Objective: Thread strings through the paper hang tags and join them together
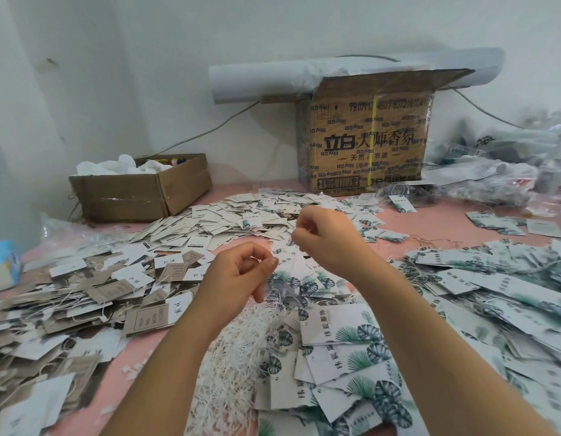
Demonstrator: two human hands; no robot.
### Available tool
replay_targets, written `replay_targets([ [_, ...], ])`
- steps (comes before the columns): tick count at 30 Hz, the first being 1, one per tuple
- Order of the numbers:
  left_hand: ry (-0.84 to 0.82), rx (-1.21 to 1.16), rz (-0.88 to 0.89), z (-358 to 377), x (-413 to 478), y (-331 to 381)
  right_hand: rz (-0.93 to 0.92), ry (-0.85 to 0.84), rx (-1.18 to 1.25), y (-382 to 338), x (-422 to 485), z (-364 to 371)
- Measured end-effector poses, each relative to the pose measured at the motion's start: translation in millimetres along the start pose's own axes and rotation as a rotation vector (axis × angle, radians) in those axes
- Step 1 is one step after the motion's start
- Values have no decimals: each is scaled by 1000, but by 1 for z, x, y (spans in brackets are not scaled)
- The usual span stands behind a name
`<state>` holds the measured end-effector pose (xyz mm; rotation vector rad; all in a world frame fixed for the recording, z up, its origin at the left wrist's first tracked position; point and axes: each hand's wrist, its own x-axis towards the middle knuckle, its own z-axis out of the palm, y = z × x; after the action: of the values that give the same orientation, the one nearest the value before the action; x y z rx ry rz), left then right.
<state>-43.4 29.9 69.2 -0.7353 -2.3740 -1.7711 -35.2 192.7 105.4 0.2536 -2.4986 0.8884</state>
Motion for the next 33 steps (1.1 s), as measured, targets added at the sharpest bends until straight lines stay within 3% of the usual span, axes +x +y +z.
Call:
replay_targets([
  [3,-1,-11,0,1,0,-1,44,0,0,1,1,0],
  [8,17,-77,-5,0,0,-2,196,-99,600,-1,-1,0],
  [11,28,-136,-12,-1,0,-2,233,-148,644,3,-2,-4],
  [15,43,-135,-45,-2,1,-5,294,-200,452,11,-1,-12],
  [21,114,-136,-119,-5,2,-13,352,-139,439,30,0,-28],
  [24,120,-132,-138,-5,2,-15,358,-139,300,36,1,-29],
  [26,107,-126,-136,-4,2,-15,346,-282,112,38,0,-29],
  [30,37,-123,-108,1,1,-13,366,-832,-207,33,-6,-27],
  [33,-19,-106,-94,8,0,-13,306,-830,-317,26,-6,-23],
])
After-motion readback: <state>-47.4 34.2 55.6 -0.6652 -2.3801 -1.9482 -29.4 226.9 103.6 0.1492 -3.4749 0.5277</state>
